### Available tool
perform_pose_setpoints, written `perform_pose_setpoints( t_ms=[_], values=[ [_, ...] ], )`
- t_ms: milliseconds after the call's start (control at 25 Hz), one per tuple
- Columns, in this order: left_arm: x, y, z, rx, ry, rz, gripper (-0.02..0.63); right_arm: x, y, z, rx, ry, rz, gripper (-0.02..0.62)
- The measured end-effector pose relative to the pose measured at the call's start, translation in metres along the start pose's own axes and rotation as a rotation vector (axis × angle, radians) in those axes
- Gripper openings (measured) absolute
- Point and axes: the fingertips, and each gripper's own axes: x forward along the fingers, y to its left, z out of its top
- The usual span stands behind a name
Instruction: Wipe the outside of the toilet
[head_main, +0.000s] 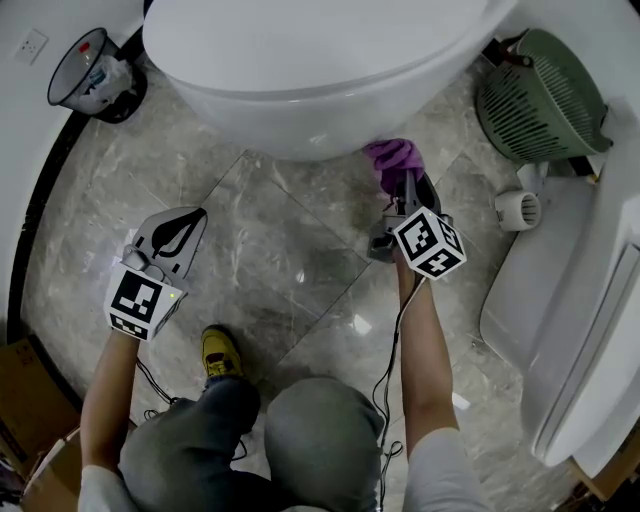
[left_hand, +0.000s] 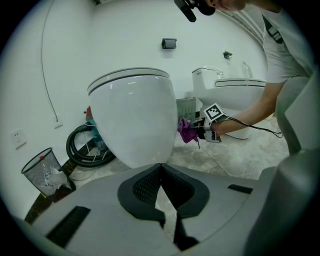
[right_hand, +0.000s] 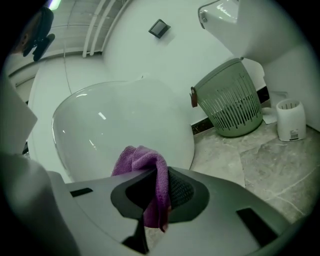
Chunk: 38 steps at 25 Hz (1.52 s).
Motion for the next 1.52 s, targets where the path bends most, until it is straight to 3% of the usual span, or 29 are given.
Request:
perform_pose_setpoints(
  t_ms=[280, 880, 1320, 1520],
  values=[
    [-0.005, 0.001, 0.002, -0.018, -0.003, 0.004, 0.012, -0.032, -0.029, -0.019, 0.09, 0.072, -0.122, 0.06],
    [-0.021, 0.009, 0.039, -0.107, -0.073, -0.03, 0.012, -0.073, 0.069, 0.016, 0.04, 0.106, 0.09, 0.058],
    [-0.059, 0.025, 0.085, -0.191, -0.083, -0.033, 0.012, -0.096, 0.134, 0.068, -0.011, 0.135, 0.113, 0.057],
    [-0.092, 0.035, 0.126, -0.278, -0.093, -0.007, 0.012, -0.119, 0.172, 0.103, -0.032, 0.161, 0.099, 0.057]
  ],
)
